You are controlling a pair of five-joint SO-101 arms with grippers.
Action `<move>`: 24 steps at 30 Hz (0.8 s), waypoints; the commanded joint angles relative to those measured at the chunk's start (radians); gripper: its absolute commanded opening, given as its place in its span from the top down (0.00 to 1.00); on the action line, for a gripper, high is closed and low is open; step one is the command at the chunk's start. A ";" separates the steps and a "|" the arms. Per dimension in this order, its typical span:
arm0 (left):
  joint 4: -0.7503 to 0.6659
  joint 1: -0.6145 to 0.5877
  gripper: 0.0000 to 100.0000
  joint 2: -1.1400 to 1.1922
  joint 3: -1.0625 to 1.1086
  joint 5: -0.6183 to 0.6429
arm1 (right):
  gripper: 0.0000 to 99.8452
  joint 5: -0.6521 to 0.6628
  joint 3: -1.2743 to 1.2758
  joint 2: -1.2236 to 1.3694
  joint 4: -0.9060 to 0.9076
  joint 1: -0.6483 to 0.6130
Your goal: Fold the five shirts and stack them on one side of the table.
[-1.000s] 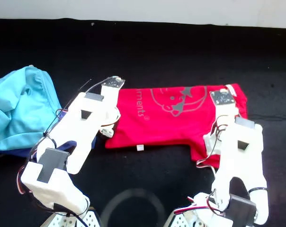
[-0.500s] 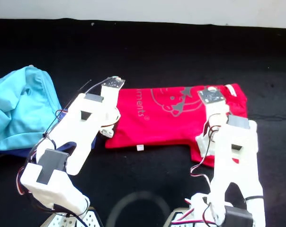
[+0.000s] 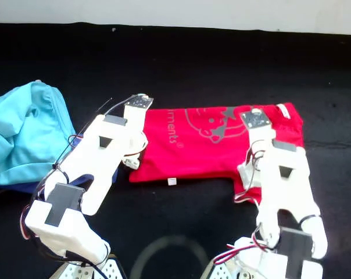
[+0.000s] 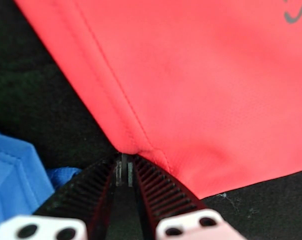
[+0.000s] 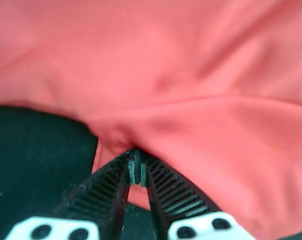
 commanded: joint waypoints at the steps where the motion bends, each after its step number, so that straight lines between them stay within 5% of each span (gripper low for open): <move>1: -0.054 -0.001 0.99 -0.005 -0.005 -0.005 | 0.99 0.008 -0.110 0.042 -0.022 0.008; 13: -0.054 -0.001 0.99 -0.005 -0.005 -0.005 | 0.99 0.008 -0.223 0.087 0.008 0.116; 24: -0.054 -0.001 0.99 -0.005 -0.005 -0.005 | 0.93 0.014 -0.214 -0.182 0.314 -0.008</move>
